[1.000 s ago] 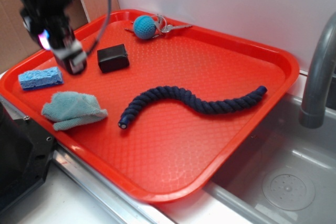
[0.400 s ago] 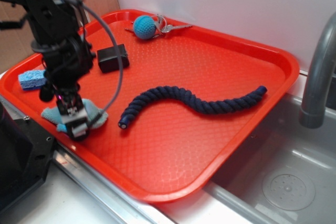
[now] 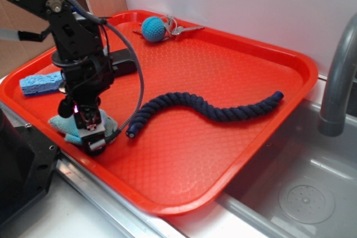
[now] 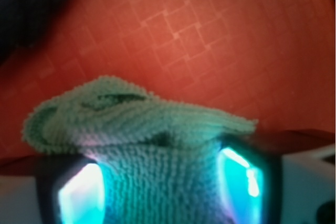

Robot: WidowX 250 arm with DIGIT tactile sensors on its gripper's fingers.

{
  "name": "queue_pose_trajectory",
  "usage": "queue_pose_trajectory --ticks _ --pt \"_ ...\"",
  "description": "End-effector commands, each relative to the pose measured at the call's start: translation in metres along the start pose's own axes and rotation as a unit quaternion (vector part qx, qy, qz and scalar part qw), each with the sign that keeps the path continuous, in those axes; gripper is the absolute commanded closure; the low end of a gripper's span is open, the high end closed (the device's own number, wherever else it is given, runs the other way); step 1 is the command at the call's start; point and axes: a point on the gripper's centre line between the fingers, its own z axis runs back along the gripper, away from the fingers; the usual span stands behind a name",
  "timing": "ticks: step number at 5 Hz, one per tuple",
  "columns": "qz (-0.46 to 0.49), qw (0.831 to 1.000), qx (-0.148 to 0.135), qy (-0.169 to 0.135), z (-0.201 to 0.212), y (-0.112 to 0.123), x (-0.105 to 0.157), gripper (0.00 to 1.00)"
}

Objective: Grab the blue cloth.

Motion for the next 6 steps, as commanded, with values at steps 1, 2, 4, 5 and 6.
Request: queue_pose_trajectory --ticks 1,2,4,5,6 --pt "0.072 0.996 -0.002 -0.045 0.031 0.022 -0.008 1.00" --pt "0.110 0.992 -0.007 -0.061 0.052 0.036 -0.013 1.00" --pt "0.273 0.958 -0.006 -0.090 0.120 0.061 -0.015 1.00" --pt "0.373 0.922 0.005 -0.103 0.171 0.067 -0.008 1.00" --pt "0.393 0.913 0.006 -0.113 0.221 0.069 -0.004 1.00"
